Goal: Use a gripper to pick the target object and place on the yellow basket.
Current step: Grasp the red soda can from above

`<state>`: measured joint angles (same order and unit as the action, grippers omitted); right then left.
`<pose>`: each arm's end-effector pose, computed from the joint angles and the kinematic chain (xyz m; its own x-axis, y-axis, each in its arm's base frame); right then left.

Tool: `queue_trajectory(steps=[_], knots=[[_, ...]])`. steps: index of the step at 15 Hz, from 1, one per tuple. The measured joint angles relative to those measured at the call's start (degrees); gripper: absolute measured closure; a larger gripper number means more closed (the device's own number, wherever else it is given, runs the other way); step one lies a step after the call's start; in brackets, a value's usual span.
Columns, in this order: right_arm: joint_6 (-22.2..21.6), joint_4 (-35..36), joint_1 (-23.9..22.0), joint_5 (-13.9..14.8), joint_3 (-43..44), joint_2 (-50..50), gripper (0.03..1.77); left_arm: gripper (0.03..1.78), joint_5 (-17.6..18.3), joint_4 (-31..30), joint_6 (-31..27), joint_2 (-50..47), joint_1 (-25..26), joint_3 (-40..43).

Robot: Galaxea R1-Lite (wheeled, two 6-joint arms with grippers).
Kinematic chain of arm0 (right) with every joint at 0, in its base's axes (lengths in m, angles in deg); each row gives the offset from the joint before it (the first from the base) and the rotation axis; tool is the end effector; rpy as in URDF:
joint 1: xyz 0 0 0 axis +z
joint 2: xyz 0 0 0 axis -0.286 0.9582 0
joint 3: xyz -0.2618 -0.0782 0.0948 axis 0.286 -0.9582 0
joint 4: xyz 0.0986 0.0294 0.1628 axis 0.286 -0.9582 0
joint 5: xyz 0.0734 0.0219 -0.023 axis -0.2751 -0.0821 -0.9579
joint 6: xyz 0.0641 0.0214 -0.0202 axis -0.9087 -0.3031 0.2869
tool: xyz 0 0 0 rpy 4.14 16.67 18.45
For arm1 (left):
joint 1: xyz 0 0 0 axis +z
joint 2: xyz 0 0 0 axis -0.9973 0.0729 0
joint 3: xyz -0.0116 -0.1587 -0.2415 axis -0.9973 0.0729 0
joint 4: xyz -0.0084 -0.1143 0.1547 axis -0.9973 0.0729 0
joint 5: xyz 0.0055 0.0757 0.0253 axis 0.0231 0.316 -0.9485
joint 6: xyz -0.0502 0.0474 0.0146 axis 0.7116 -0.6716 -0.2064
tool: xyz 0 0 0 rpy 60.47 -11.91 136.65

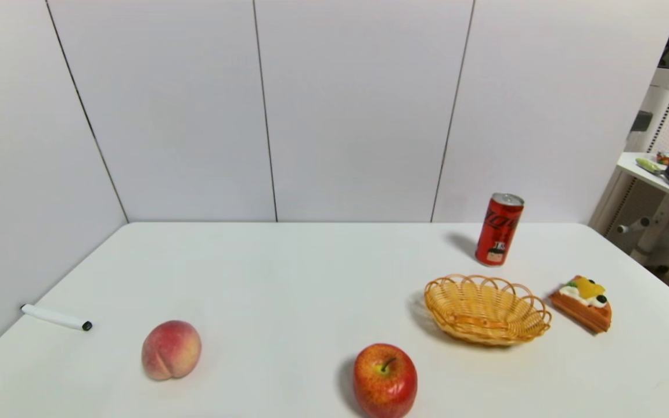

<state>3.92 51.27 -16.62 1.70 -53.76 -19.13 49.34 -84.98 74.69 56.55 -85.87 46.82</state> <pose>0.0385 0.0000 0.0754 1.0000 0.0009 -0.0007 -0.0009 1.0000 -0.0053 0.0384 0.0000 0.0756 1.0000 -0.0009 0.0015 0.0009 1.0000 0.0000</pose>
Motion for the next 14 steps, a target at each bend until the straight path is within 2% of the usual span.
queue_trajectory(steps=[3,6,10,14], knots=[[0.5,0.4,0.0,-0.2,0.9,1.8,0.11,0.12,0.0,0.0,0.0,0.0,0.0,0.0],[1.2,0.4,0.3,-0.5,8.6,10.5,0.11,0.12,0.0,0.0,0.0,0.0,0.0,0.0],[2.9,-2.1,0.5,-0.5,24.3,30.0,0.11,0.12,0.0,0.0,0.0,0.0,0.0,0.0],[4.8,-3.3,0.2,-0.9,41.6,54.2,0.11,0.12,0.0,0.0,0.0,0.0,0.0,0.0]])
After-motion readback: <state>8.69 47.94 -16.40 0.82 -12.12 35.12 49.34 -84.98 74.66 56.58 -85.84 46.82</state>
